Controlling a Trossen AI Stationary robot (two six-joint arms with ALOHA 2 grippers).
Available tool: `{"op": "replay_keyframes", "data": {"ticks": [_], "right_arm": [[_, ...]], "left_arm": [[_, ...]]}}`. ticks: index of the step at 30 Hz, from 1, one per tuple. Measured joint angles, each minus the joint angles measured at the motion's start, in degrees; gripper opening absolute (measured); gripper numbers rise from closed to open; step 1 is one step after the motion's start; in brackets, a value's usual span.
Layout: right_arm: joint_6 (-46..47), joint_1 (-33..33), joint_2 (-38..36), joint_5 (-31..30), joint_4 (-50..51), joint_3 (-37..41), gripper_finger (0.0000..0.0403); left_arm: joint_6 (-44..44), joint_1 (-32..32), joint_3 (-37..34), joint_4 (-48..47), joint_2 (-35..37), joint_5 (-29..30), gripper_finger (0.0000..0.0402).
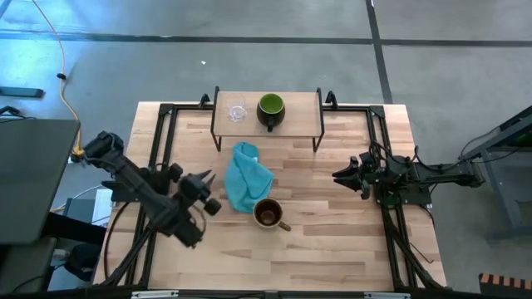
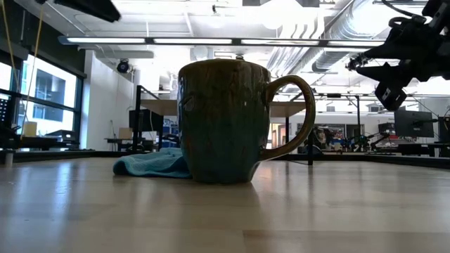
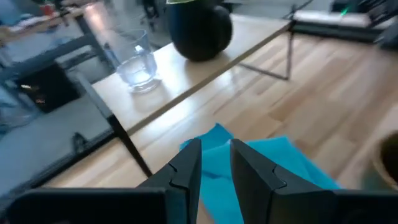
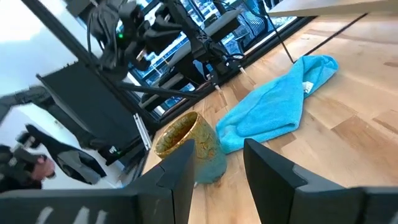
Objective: Stack small to large cups/mugs on shelf
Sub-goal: Put the brown mug on the shelf
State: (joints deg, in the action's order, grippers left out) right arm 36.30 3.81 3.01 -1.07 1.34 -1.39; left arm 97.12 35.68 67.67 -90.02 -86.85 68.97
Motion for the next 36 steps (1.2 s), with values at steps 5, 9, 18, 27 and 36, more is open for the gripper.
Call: {"op": "replay_keyframes", "data": {"ticks": [5, 9, 18, 27, 36], "right_arm": [[3.53, 0.00, 0.02, -3.43, -0.90, 0.00, 0.0128], [3.78, -0.02, 0.04, -6.28, -3.83, 0.07, 0.0128], [3.77, -0.02, 0.04, -7.90, -5.60, 0.07, 0.0128], [3.14, -0.02, 0.04, -10.21, -5.68, 0.07, 0.0128], [1.57, -0.01, 0.04, -10.55, -5.44, 0.07, 0.0128]], "left_arm": [[11.03, 7.06, -5.87, 0.00, 4.11, 6.96, 0.0074], [17.36, 10.98, -10.09, 0.04, 10.66, 16.12, 0.0074], [15.11, 12.73, -12.23, 1.50, 20.35, 21.04, 0.0074], [8.41, 12.72, -10.71, 13.15, 20.19, 21.00, 0.0034], [-26.64, 12.70, 2.88, 30.25, 20.22, 20.32, 0.0002]]}}
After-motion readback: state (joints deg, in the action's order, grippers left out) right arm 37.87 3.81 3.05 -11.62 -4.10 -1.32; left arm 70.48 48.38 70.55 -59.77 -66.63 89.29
